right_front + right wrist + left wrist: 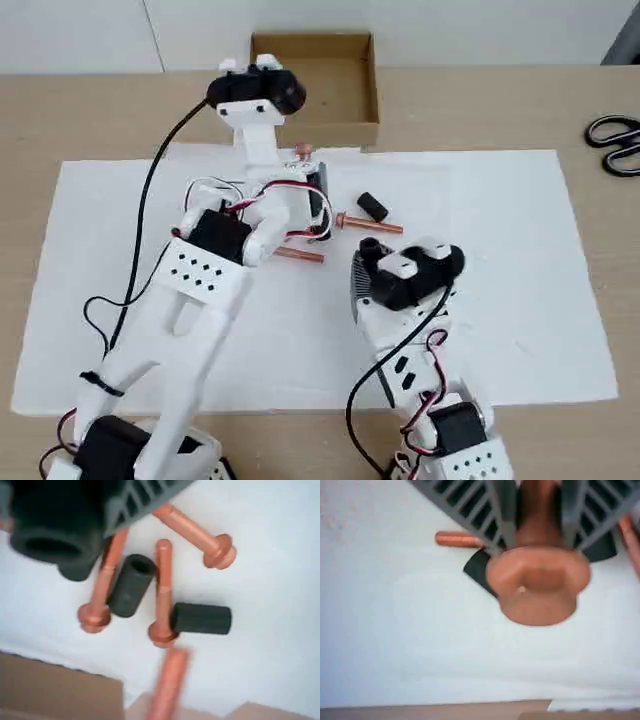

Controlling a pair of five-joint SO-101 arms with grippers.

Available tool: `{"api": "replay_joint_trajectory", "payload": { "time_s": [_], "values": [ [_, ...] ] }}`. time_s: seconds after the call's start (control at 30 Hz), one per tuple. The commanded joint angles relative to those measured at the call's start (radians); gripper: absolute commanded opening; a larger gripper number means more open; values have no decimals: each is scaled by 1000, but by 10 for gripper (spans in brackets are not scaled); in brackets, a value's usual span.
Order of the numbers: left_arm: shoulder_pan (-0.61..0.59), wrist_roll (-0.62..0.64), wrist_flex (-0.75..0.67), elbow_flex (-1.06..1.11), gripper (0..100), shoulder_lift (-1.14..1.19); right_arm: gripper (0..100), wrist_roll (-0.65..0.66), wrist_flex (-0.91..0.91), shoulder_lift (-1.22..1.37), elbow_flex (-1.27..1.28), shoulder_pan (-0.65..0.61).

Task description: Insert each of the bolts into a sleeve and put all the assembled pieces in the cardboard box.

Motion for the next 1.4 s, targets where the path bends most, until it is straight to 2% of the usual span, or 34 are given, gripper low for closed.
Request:
{"api": "replay_joint_trajectory", "payload": {
  "time_s": [0.0, 0.3, 0.4, 0.73, 1.03, 1.23, 1.37],
  "values": [
    [40, 6, -83, -41, 6, -51, 4, 14, 1, -27, 6, -8],
    [169, 12, -54, 10, 6, -54, 4, 14, 2, -27, 6, -5],
    [166, 58, -51, 13, 6, -54, 4, 14, 2, -27, 6, -5],
    [164, 61, -55, 8, 6, -58, 4, 14, 4, -27, 6, -4],
    [163, 57, -49, 5, 6, -155, 4, 14, 24, -27, 6, -4],
    [166, 55, -55, 102, 6, -158, 4, 9, 22, -27, 6, 12],
    [166, 58, -55, 125, 6, -158, 4, -98, 13, -27, 6, 21]
  ]
}}
